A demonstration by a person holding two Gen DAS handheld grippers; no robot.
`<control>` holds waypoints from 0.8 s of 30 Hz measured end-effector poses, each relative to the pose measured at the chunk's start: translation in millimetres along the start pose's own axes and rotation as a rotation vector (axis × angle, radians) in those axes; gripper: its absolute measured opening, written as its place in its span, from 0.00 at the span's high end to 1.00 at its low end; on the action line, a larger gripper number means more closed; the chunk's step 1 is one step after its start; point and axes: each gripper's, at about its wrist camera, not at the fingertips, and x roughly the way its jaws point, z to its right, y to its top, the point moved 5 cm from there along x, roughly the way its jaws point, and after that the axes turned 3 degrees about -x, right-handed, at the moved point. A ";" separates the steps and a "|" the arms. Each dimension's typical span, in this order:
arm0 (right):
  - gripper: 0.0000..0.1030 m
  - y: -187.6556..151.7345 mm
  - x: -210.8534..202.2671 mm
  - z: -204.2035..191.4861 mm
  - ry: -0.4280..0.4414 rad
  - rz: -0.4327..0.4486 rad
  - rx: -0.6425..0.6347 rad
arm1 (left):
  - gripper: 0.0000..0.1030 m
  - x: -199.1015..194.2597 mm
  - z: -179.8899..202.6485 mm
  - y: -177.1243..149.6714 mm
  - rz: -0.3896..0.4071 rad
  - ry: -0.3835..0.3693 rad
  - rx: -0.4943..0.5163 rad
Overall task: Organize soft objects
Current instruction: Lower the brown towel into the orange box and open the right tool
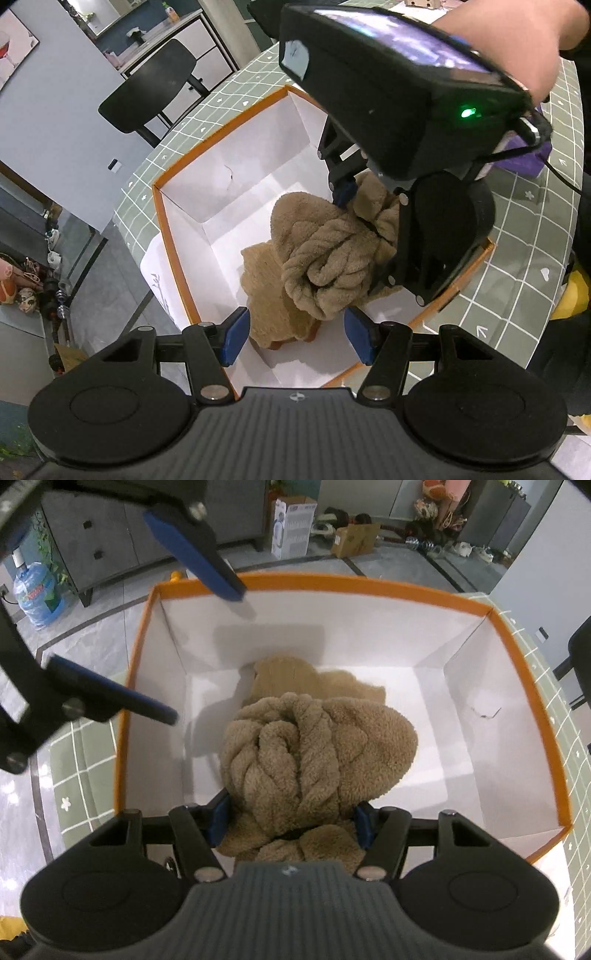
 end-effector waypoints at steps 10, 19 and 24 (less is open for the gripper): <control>0.33 -2.9 15.0 1.3 -0.022 -0.026 -0.003 | 0.32 4.2 -0.9 8.1 -0.007 -0.003 0.009; 0.32 -5.2 4.2 5.2 -0.053 0.001 -0.001 | 0.32 1.8 4.8 12.0 -0.015 0.008 0.019; 0.32 -8.7 -20.8 9.7 -0.055 0.046 0.013 | 0.30 -3.1 11.6 21.7 -0.017 0.022 0.032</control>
